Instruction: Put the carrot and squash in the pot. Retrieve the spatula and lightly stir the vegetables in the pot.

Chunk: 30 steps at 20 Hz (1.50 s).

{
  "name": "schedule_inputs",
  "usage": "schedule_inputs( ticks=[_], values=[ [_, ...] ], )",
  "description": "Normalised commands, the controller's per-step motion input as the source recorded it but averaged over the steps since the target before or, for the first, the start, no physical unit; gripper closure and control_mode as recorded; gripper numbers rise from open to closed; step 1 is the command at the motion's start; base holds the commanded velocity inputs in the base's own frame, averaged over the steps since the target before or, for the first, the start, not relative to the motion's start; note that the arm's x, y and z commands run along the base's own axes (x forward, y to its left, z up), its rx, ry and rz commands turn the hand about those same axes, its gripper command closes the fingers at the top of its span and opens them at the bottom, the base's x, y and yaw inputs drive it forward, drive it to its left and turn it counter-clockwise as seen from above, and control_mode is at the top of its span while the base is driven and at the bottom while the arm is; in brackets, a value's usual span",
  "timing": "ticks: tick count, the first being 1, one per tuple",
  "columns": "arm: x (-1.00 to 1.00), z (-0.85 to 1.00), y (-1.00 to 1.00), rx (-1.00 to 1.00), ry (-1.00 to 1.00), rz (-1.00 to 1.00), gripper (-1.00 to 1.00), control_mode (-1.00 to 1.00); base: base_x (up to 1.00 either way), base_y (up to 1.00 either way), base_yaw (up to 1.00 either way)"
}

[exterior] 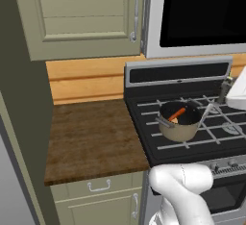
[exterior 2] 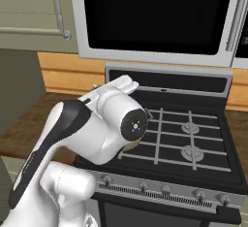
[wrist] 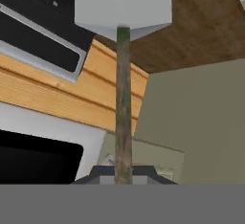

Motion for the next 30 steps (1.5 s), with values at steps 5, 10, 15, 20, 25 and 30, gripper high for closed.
schedule_inputs(
  ticks=[5,10,15,20,25,30],
  values=[
    [0.76,0.0,-0.34,0.35,0.04,0.0,1.0,-1.0,0.0,0.0,0.0],
    [0.61,-0.17,-0.33,0.27,-0.04,0.02,1.0,-1.0,0.0,0.0,0.0],
    [0.36,-0.34,-0.24,0.09,-0.14,0.0,1.0,-1.0,0.0,0.0,0.0],
    [0.08,-0.44,-0.17,0.0,-0.08,-0.02,1.0,-1.0,0.0,0.0,0.0],
    [0.0,-0.39,-0.01,0.0,0.0,-0.06,1.0,-1.0,0.0,0.0,0.0],
    [0.08,-0.12,0.02,0.0,-0.01,-0.09,1.0,-1.0,0.0,0.0,0.0]
  ],
)
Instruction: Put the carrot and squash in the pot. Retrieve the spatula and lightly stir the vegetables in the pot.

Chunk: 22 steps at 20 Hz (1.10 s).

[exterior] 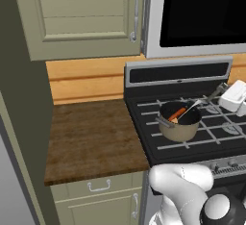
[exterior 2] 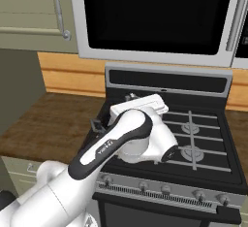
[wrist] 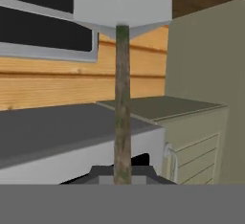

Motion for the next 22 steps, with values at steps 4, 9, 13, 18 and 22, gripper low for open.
schedule_inputs(
  ticks=[4,9,13,18,22],
  values=[
    [0.21,-0.1,0.11,-0.01,-0.01,-0.12,1.0,-1.0,0.0,0.0,0.0],
    [0.14,-0.3,0.16,0.0,0.01,-0.14,1.0,-1.0,0.0,0.0,0.0],
    [0.17,-0.39,0.2,0.0,0.02,-0.15,1.0,-1.0,0.0,0.0,0.0],
    [0.22,-0.25,0.18,0.0,0.02,-0.15,1.0,-1.0,0.0,0.0,0.0],
    [0.34,-0.21,0.18,0.0,0.04,-0.14,1.0,-1.0,0.0,0.0,0.0]
  ],
)
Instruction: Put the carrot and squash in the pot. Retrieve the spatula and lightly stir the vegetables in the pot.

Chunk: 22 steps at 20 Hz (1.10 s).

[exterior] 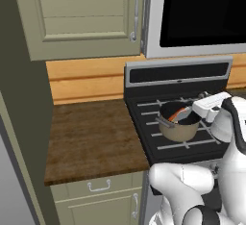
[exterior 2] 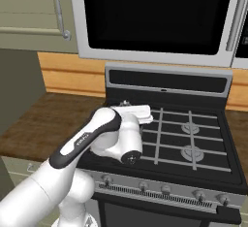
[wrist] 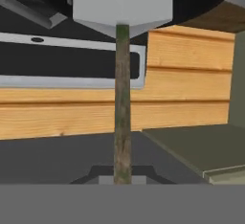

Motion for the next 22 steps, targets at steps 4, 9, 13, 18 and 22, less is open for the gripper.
schedule_inputs(
  ticks=[4,9,13,18,22],
  values=[
    [0.25,0.0,0.06,0.0,0.0,-0.14,1.0,-1.0,0.0,0.0,0.0],
    [0.24,-0.09,0.0,0.0,0.04,-0.14,1.0,-1.0,0.0,0.0,0.0],
    [0.18,-0.46,0.0,0.0,0.12,-0.13,1.0,-1.0,0.0,0.0,0.0],
    [0.08,-0.46,0.05,0.0,0.15,-0.1,1.0,-1.0,0.0,0.0,0.0],
    [-0.25,-0.01,0.01,0.09,0.1,-0.04,1.0,-1.0,0.0,0.0,0.0]
  ],
)
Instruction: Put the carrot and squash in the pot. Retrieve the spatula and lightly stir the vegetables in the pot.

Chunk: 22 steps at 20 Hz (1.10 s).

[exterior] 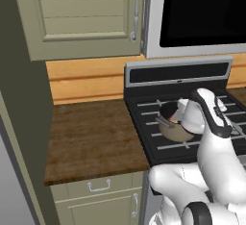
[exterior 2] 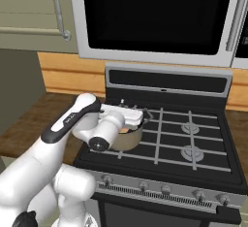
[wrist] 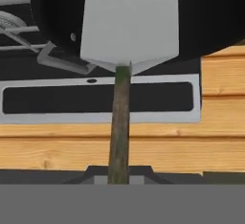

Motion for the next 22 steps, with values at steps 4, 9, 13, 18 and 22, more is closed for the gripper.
schedule_inputs(
  ticks=[4,9,13,18,22],
  values=[
    [-0.32,0.64,0.0,0.15,0.02,-0.03,1.0,-1.0,0.0,0.0,0.0],
    [-0.06,0.88,0.0,0.27,0.11,0.0,1.0,-1.0,0.0,0.0,0.0],
    [0.33,0.24,0.0,0.23,0.26,-0.01,1.0,-1.0,0.0,0.0,0.0],
    [0.37,-0.12,-0.23,0.12,0.23,-0.01,1.0,-1.0,0.0,0.0,0.0],
    [0.02,0.07,-0.69,0.01,-0.06,0.0,1.0,-1.0,0.0,0.0,0.0]
  ],
)
